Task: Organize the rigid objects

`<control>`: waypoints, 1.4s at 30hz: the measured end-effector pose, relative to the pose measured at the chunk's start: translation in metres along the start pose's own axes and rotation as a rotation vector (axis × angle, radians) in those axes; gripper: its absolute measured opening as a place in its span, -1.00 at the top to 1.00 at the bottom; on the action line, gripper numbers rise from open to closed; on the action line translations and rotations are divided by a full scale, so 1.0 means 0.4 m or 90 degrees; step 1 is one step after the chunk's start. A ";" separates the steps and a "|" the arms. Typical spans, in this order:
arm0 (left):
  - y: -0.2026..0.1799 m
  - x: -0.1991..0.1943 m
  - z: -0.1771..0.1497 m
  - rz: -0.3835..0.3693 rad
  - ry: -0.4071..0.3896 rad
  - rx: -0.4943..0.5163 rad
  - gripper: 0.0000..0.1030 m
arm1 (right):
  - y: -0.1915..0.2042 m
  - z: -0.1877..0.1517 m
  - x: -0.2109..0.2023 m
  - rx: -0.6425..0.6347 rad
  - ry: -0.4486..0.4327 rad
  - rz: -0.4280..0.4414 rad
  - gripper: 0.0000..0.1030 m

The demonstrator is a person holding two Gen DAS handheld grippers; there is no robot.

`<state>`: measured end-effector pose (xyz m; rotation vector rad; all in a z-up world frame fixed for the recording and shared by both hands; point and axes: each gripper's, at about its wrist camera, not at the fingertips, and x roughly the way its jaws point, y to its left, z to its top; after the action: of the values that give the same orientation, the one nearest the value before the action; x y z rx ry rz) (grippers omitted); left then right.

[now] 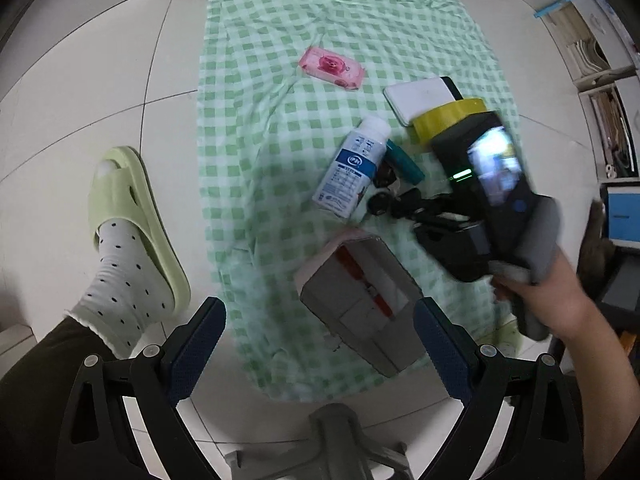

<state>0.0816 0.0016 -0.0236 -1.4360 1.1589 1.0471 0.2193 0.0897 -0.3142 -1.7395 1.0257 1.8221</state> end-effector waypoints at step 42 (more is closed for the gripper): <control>-0.070 0.227 0.002 -0.119 0.098 -0.002 0.58 | -0.015 -0.452 -0.381 0.409 -0.108 0.226 0.52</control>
<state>0.1249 -0.0086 -0.1076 -1.6160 1.1066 0.8200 0.3639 -0.0126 -0.1575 -1.0517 1.6910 1.5379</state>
